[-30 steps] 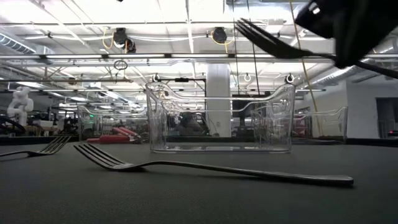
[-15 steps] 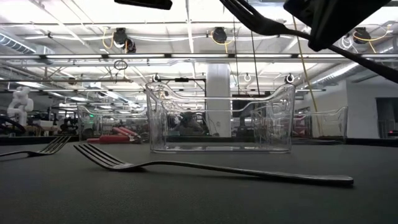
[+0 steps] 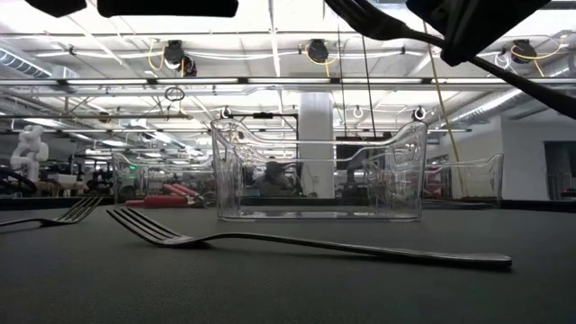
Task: Sort silverware by color (type)
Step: Put the silver fork into the middle transparent bin
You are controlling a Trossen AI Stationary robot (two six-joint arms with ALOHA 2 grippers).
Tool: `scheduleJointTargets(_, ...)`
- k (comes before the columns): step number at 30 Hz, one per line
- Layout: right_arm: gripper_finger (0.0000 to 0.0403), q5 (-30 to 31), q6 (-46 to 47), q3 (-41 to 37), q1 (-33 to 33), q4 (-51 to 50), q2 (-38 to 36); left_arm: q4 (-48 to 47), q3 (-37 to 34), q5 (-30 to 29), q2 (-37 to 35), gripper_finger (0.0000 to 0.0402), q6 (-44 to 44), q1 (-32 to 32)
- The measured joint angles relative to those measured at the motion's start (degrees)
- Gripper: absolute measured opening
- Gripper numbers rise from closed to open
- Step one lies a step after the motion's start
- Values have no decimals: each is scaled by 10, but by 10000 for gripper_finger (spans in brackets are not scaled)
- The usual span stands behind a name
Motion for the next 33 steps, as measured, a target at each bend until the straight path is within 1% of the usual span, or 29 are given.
scheduleJointTargets(6, 8, 0, -1, 0, 0, 3, 0, 67, 0, 7, 29, 304, 94, -8)
scheduleJointTargets(12, 8, 0, -1, 0, 0, 3, 0, 66, 31, 28, 52, 304, 119, -8)
scheduleJointTargets(17, 8, -2, -1, 0, 0, 5, 0, 62, 62, 49, 84, 301, 182, -10)
scheduleJointTargets(23, 8, -2, -1, 0, 0, 5, 0, 62, 99, 50, 136, 277, 271, -7)
scheduleJointTargets(28, 8, -3, -1, 0, 0, 5, 0, 63, 130, 50, 165, 254, 284, 1)
scheduleJointTargets(33, 8, -17, -1, 0, 0, 5, 0, 60, 136, 50, 173, 221, 309, 7)
